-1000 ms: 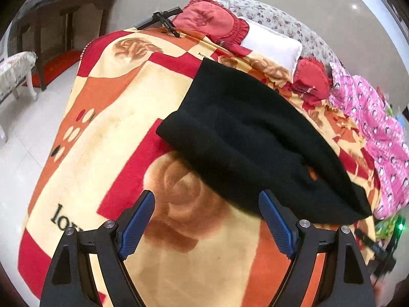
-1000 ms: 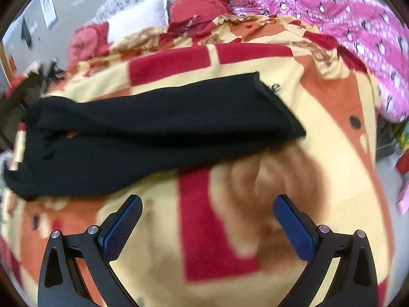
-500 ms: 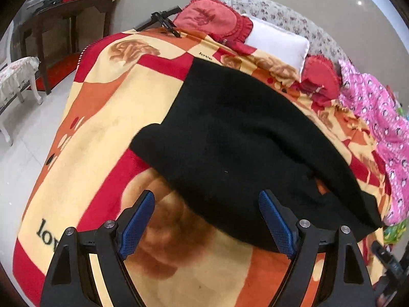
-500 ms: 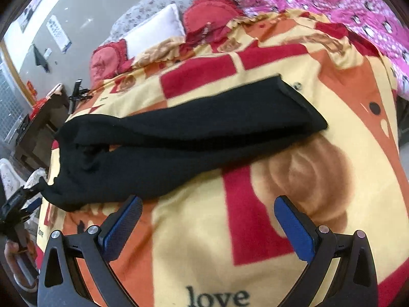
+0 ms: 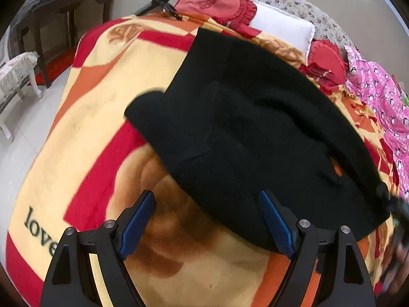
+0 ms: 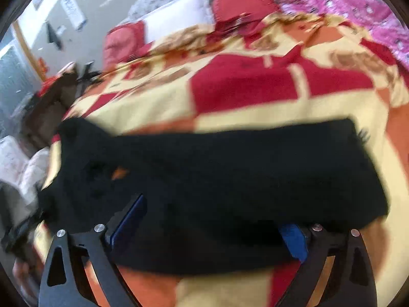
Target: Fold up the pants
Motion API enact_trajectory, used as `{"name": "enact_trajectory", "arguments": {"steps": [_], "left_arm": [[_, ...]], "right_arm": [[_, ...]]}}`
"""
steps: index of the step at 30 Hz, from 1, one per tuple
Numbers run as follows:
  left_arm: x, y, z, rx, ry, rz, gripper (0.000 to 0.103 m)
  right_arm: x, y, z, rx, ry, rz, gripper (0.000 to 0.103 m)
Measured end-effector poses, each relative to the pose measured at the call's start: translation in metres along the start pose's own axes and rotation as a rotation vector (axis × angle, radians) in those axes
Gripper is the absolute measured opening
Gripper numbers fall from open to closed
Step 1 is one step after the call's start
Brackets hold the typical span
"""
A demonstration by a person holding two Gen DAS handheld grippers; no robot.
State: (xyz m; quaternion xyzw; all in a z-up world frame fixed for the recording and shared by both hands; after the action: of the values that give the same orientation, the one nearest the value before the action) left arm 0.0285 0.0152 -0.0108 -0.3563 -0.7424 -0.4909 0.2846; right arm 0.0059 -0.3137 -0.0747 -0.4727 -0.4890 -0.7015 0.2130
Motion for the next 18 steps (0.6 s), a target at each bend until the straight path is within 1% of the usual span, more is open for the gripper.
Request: {"name": "enact_trajectory", "arguments": {"steps": [1,4,7,9,10,12,14,15,18], "left_arm": [[0.001,0.0,0.0,-0.016,0.008,-0.016,0.084],[0.0,-0.004,-0.004,-0.051,0.034,-0.012,0.084],[0.0,-0.004,-0.006,-0.058,0.032,-0.003,0.084],[0.001,-0.003,-0.003,-0.04,0.021,-0.006,0.084],[0.001,-0.003,-0.001,-0.027,0.013,-0.007,0.084],[0.001,-0.002,0.001,-0.016,0.003,-0.011,0.084],[0.001,-0.002,0.004,-0.01,-0.006,-0.017,0.084],[0.001,-0.004,0.005,-0.007,-0.012,-0.018,0.084],[0.003,-0.007,0.009,0.003,-0.026,-0.031,0.084]], "right_arm": [[-0.003,0.01,-0.004,-0.003,-0.031,-0.02,0.096],[-0.015,0.04,-0.011,-0.002,-0.075,-0.065,0.096],[-0.023,0.065,-0.012,-0.013,-0.136,-0.102,0.096],[-0.017,0.077,-0.014,-0.029,-0.131,-0.153,0.098],[-0.015,0.081,-0.017,-0.043,-0.131,-0.164,0.098],[-0.011,0.08,-0.024,-0.064,-0.118,-0.137,0.098],[0.005,0.071,-0.033,-0.078,-0.072,-0.139,0.098],[0.016,0.06,-0.042,-0.085,-0.066,-0.139,0.099],[0.039,0.027,-0.072,-0.117,-0.113,-0.114,0.1]]}}
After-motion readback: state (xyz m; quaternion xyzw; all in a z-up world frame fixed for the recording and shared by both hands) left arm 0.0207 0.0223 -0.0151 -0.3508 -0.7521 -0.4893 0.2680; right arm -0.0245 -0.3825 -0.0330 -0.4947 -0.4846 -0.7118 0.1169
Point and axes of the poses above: each gripper's, at about its wrist camera, not at the fingertips, and x roughly against the way its jaws point, z to its left, y to its top, the point moved 4 cm from there along -x, roughly the way its jaws point, and after that the axes turned 7 degrees about -y, right-handed, at the moved point
